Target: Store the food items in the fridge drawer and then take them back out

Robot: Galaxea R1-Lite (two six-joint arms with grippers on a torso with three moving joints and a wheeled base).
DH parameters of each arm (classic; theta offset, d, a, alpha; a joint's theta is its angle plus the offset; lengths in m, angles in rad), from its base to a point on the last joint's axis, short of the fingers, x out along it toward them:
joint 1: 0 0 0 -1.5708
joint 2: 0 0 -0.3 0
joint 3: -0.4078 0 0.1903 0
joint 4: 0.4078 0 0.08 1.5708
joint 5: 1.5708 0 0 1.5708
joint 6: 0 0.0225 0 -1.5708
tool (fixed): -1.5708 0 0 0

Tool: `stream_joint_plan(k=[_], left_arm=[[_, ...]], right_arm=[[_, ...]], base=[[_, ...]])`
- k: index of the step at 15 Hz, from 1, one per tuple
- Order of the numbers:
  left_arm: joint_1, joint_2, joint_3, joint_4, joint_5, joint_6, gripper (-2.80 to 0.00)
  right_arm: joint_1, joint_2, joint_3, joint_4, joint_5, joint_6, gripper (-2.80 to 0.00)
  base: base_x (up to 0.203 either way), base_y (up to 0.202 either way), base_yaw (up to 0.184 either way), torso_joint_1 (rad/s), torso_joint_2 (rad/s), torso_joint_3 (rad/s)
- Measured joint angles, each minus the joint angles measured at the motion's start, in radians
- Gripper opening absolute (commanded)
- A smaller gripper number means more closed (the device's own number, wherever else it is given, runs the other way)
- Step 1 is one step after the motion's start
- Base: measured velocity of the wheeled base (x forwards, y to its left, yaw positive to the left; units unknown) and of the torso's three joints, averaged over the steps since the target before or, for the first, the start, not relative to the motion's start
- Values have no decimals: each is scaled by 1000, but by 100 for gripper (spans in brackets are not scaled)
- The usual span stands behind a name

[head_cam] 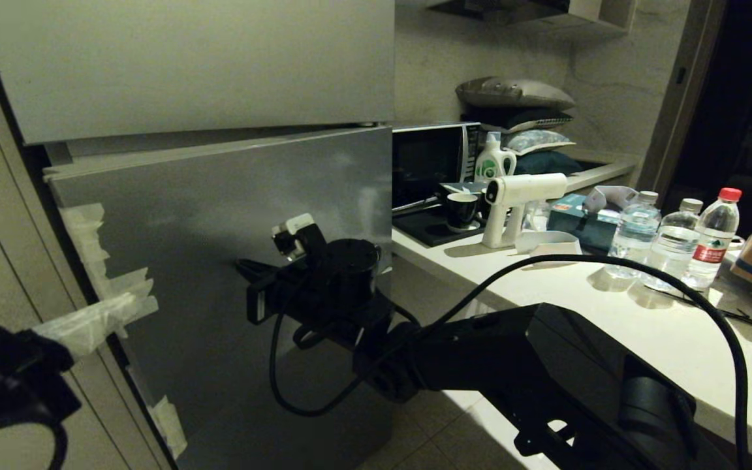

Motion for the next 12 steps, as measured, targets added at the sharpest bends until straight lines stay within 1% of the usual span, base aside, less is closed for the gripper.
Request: stream_joint_plan(k=[2,4,6,8,10,12], left_arm=[[0,73,-13,-79,60,-1,-280],[1,146,-22,-167,124,0,-280],[7,232,-40,-258,219,-2,-280],[28,310,-62,-343,286,-1,-280],[87,385,-94,-403,325,-8,-280],[135,441,-125,-425,330,-46,-280]], right_arm=[[-1,0,0,0,-1,0,-280],[-1,0,2,-4,-20,-1,-280],[-1,-1,5,-13,-43,-1,-280],[-1,-4,7,-33,-72,-3,-280],[0,-21,39,-38,-91,-22,-280],[0,-73,146,-35,-97,-34,-280]], base=[[0,0,0,0,0,0],[0,0,0,0,0,0],[0,0,0,0,0,0],[0,0,0,0,0,0],[0,0,0,0,0,0],[0,0,0,0,0,0]])
